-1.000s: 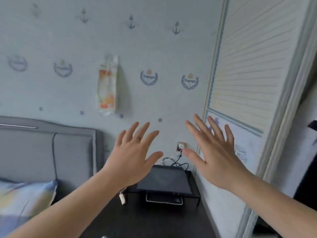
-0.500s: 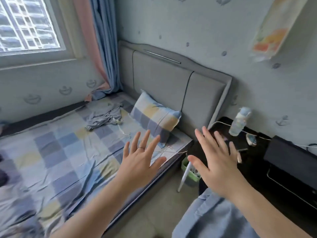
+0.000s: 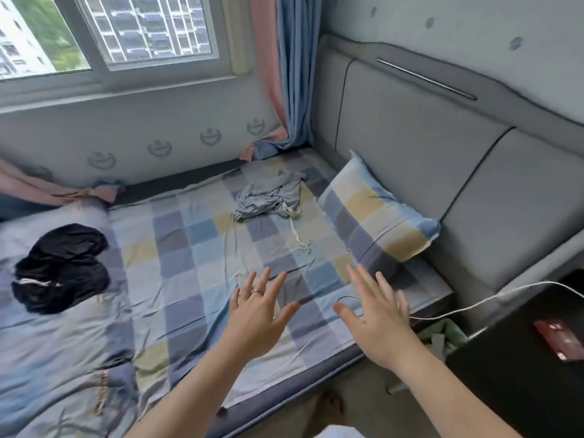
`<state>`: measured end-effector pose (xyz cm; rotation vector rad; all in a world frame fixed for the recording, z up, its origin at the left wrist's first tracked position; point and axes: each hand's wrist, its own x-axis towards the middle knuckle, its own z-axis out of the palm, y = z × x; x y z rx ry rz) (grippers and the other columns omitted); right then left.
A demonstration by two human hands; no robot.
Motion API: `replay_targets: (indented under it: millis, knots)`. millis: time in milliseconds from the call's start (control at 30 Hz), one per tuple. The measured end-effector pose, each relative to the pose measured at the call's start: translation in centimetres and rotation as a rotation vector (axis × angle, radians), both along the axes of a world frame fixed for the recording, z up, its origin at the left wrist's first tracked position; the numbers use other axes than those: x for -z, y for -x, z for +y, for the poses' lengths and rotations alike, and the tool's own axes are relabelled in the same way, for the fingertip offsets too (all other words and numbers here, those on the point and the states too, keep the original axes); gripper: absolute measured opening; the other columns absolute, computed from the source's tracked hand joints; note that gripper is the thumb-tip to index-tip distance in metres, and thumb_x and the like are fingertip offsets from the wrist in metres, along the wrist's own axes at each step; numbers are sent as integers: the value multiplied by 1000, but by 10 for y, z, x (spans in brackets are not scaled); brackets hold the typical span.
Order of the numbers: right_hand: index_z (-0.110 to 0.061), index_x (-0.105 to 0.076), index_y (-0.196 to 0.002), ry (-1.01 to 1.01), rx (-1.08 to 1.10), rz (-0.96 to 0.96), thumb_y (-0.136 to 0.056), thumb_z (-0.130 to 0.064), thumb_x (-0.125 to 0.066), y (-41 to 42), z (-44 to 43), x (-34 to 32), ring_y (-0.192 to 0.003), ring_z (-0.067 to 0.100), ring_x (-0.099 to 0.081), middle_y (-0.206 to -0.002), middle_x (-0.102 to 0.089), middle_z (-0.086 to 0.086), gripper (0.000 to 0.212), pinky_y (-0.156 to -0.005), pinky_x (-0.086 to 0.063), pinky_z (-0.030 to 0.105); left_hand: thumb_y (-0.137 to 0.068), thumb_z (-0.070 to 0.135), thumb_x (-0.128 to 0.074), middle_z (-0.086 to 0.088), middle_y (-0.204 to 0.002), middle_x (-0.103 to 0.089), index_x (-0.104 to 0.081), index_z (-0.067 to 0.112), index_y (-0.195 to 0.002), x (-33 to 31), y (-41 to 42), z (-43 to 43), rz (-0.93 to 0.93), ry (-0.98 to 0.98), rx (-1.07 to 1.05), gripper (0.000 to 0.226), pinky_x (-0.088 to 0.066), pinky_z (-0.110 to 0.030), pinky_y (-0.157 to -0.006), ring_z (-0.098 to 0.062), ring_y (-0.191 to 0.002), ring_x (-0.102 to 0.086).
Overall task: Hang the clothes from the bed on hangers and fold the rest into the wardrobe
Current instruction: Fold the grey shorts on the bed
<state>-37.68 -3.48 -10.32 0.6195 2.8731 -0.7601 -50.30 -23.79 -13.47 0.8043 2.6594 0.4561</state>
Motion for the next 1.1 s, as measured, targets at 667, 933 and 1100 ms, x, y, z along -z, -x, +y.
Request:
replay_targets:
  millis: [667, 933, 1100]
  knots:
    - [-42, 9, -156, -54, -129, -149, -100, -62, -29, 307, 125, 123, -153, 17, 13, -166, 12, -17, 70, -122, 7, 53, -98, 68, -31, 11, -168, -5, -13, 44, -158, 153, 282, 79, -165, 45, -121, 67, -6, -44, -122, -17, -155, 5]
    - [-41, 3, -157, 18, -65, -236, -101, -57, -34, 465, 106, 265, -154, 13, 6, -166, 7, -19, 69, -122, -1, 47, -100, 61, -36, 4, -169, -7, -17, 37, -158, 305, 460, 64, -242, 109, -118, 66, -11, -44, -123, -20, -155, -1]
    - [-44, -1, -157, 8, -106, -222, -99, -56, -39, 551, 105, 334, -152, 7, 2, -165, 1, -22, 70, -120, -4, 38, -99, 63, -36, 2, -168, -9, -19, 37, -157, 400, 548, 66, -220, 132, -123, 67, -15, -48, -121, -24, -154, -4]
